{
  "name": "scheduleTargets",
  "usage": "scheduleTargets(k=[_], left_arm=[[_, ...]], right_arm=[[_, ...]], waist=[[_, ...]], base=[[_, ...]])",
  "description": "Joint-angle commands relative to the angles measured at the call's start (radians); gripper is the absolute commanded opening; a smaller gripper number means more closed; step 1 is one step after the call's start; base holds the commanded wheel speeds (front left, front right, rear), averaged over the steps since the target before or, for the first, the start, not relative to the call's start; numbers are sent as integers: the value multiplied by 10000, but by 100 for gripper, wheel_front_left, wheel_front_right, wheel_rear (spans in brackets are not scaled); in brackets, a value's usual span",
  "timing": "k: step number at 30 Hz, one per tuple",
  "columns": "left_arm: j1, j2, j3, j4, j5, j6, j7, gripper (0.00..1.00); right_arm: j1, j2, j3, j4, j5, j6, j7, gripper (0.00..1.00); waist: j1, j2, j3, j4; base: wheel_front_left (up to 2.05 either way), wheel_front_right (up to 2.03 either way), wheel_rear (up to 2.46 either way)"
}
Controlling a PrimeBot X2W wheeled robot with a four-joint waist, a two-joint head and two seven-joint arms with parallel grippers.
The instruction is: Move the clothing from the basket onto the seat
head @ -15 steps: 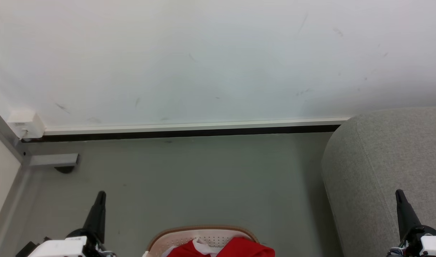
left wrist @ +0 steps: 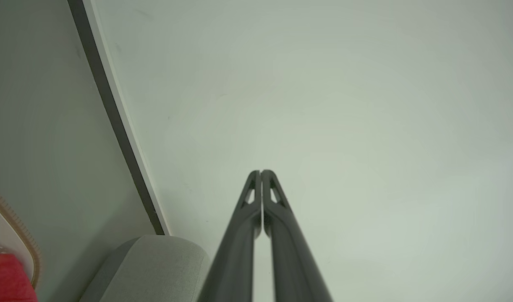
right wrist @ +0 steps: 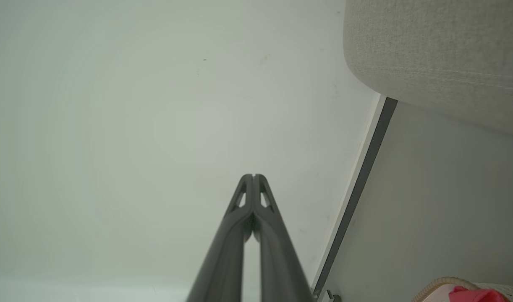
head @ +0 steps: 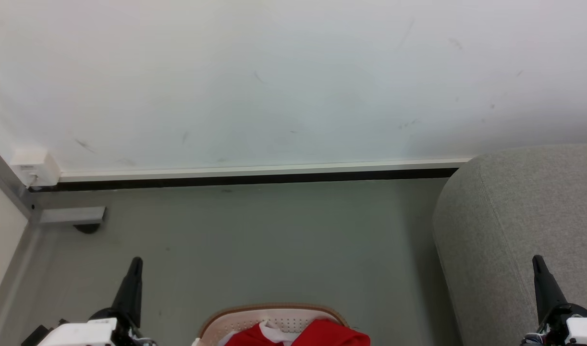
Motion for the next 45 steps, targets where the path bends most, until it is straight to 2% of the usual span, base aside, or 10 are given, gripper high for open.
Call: scheduleTargets(k=[1, 9, 10, 20, 27, 32, 37, 45], left_arm=[[-86, 20, 14, -8, -144, -45, 26, 0], [-86, 20, 14, -8, -144, -45, 26, 0], [0, 0, 0, 0, 0, 0, 0, 100], [162, -45, -158, -12, 111, 31, -332, 100], [138, -36, -202, -311, 829, 24, -670, 100], [134, -30, -182, -525, 1608, 24, -897, 100], [129, -24, -201, -758, 2400, 31, -1115, 100], [131, -15, -302, -1231, 4278, 105, -1429, 100]], right_arm=[[-124, 2, -26, 17, -56, -19, 18, 0], [-124, 2, -26, 17, -56, -19, 18, 0], [0, 0, 0, 0, -2, 0, 0, 100], [172, 34, 327, -70, -91, 1, -296, 100], [165, 6, 631, -367, -317, 0, -653, 100], [148, -76, 840, -508, -639, -1, -885, 100], [77, -100, 963, -633, -1417, -2, -1108, 100], [69, -24, 1059, -1006, -2836, -3, -1427, 100]], waist=[[0, -1, 0, 0], [0, -1, 0, 0], [0, -1, 0, 0], [0, -1, 3, 11], [0, -1, 7, 16], [0, -1, 10, 4], [0, -1, 26, -16], [0, -1, 53, -27]], base=[[0, 0, 0], [0, 0, 0], [0, 0, 0], [0, 0, 0], [0, 0, 0], [0, 0, 0], [0, 0, 0], [0, 0, 0]])
